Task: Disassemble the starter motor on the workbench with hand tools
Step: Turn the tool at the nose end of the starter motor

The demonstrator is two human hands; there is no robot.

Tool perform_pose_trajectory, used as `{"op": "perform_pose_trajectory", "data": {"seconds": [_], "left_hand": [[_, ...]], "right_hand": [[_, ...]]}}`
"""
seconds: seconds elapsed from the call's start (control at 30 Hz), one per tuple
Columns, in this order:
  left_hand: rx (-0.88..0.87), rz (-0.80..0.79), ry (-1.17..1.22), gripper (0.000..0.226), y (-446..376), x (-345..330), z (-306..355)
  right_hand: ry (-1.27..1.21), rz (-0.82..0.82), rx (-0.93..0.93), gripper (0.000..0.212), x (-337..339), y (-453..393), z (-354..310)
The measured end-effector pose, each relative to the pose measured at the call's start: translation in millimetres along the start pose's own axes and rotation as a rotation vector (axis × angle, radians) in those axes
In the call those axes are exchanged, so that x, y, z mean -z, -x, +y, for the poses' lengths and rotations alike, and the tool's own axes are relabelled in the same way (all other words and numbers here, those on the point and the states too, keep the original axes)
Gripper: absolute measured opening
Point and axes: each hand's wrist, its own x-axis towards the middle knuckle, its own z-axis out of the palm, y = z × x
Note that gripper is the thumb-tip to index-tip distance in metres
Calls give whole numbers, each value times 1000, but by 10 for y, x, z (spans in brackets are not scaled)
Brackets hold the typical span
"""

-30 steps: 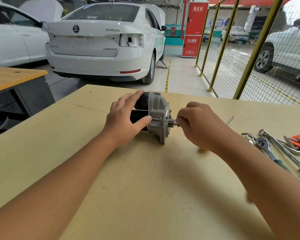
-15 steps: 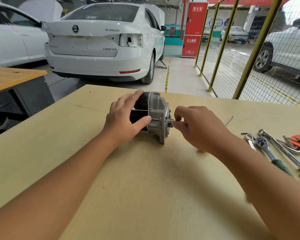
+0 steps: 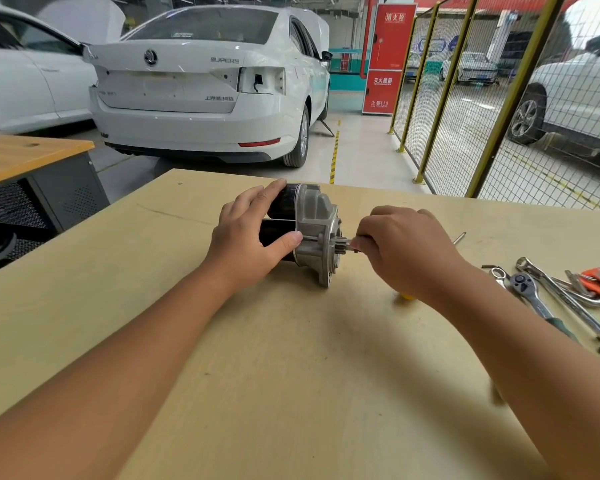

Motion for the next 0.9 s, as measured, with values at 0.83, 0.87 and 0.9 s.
{"op": "perform_pose_trajectory", "data": {"seconds": [0.83,0.87,0.9], "left_hand": [[-2,7,-6,84,-11,-9,-6],[-3,6,-7,84,-11,-11,-10],[-4,5,-8,84,-12,-12,-12]], "right_hand": [[-202,-54,-10,15,-39,5,4],[-224,-71,-5,16,-50,-1,13],[-238,-83,-1,17,-63,-5,17]]}}
